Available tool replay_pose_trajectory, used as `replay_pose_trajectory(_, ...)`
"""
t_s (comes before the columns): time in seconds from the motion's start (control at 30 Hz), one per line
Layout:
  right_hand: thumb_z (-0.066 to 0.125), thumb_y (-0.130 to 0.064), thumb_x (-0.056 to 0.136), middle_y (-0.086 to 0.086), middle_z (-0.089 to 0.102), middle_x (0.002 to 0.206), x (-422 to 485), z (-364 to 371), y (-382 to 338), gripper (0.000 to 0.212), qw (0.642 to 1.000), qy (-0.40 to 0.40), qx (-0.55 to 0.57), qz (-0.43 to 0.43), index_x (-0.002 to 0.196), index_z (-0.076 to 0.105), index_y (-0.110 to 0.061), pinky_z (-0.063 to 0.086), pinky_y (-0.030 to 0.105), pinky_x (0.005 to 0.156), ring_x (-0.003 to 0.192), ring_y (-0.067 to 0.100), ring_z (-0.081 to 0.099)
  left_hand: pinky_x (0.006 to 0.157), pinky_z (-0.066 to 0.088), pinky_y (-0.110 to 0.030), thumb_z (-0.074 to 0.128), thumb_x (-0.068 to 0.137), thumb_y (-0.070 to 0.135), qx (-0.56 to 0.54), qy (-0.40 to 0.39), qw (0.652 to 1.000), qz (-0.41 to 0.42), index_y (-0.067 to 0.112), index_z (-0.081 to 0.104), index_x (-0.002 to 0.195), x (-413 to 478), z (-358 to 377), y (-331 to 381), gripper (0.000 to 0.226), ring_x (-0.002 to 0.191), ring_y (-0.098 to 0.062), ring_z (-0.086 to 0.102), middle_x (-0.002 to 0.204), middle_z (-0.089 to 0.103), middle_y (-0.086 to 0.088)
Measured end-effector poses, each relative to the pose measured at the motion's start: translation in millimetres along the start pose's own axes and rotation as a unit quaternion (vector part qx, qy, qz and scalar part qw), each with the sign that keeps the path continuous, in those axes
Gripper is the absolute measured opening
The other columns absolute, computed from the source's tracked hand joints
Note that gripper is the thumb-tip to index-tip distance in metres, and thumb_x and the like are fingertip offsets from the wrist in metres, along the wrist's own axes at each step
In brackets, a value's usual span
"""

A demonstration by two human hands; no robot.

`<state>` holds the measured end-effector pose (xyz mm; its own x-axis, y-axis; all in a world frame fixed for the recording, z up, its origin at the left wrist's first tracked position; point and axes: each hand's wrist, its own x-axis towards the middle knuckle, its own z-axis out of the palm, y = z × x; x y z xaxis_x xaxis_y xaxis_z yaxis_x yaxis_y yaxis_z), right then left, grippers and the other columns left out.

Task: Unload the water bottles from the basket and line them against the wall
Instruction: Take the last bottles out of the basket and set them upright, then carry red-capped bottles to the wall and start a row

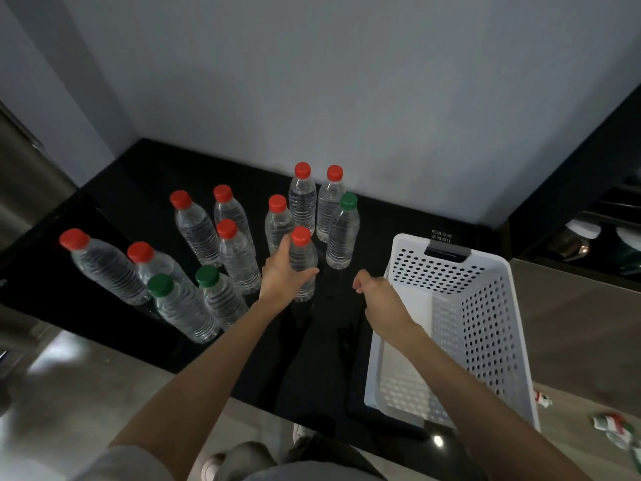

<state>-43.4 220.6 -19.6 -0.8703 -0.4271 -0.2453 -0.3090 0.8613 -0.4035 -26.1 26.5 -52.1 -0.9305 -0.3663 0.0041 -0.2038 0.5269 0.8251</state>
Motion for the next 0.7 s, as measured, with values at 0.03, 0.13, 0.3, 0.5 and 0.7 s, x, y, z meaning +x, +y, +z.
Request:
replay_pose_trajectory(0.03,0.046,0.022,0.078,0.012,0.059,0.106,-0.2,-0.4,-1.8,0.049,1.0,0.009,0.001,0.008,0.118,0.048,-0.008,0.045,0.038,0.092,0.102,0.028,0.056,0.095,0.05,-0.036,0.084,0.071,0.023,-0.006,0.001,1.0,-0.001,0.023,0.047,0.127,0.9,0.2,-0.2,0.067,0.105,-0.012,0.062,0.113,0.066,0.006)
replay_pose_trajectory(0.13,0.047,0.021,0.079,0.013,0.055,0.102,0.2,0.1,-6.0,0.046,0.999,0.031,0.003,0.035,0.115,0.045,-0.007,0.045,0.036,0.081,0.097,0.029,0.056,0.096,0.048,-0.033,0.084,0.072,0.021,-0.015,0.002,1.0,0.0,0.024,0.047,0.128,3.9,0.1,2.0,0.068,0.107,-0.01,0.06,0.116,0.066,0.006)
replay_pose_trajectory(0.3,0.048,0.018,0.079,0.014,0.057,0.108,5.5,3.0,-10.6,0.047,0.996,0.064,0.017,0.064,0.117,0.044,-0.01,0.045,0.034,0.079,0.093,0.026,0.055,0.099,0.046,-0.032,0.084,0.071,0.016,-0.026,-0.021,0.999,-0.004,0.023,0.045,0.132,8.9,-4.3,0.8,0.073,0.114,-0.011,0.056,0.123,0.062,0.005)
replay_pose_trajectory(0.5,0.049,0.006,0.087,0.005,0.058,0.115,-0.5,-2.6,-22.2,0.039,0.996,0.065,-0.026,0.055,0.119,0.053,-0.016,0.005,0.06,0.116,0.125,0.023,0.044,0.107,0.038,-0.033,0.082,0.074,0.017,-0.031,-0.053,0.998,0.003,0.022,0.032,0.147,0.8,-14.8,-3.7,0.089,0.13,-0.018,0.047,0.141,0.05,0.0)
replay_pose_trajectory(0.7,0.055,-0.009,0.093,0.001,0.05,0.143,-22.7,-12.1,-77.6,0.038,0.985,0.144,0.048,-0.078,0.129,0.051,-0.02,0.024,0.046,0.119,0.144,0.026,0.025,0.113,0.038,-0.037,0.07,0.088,0.027,-0.044,-0.016,0.993,0.112,0.021,0.03,0.149,-44.0,-77.3,7.3,0.073,0.136,-0.008,0.041,0.148,0.044,0.003)
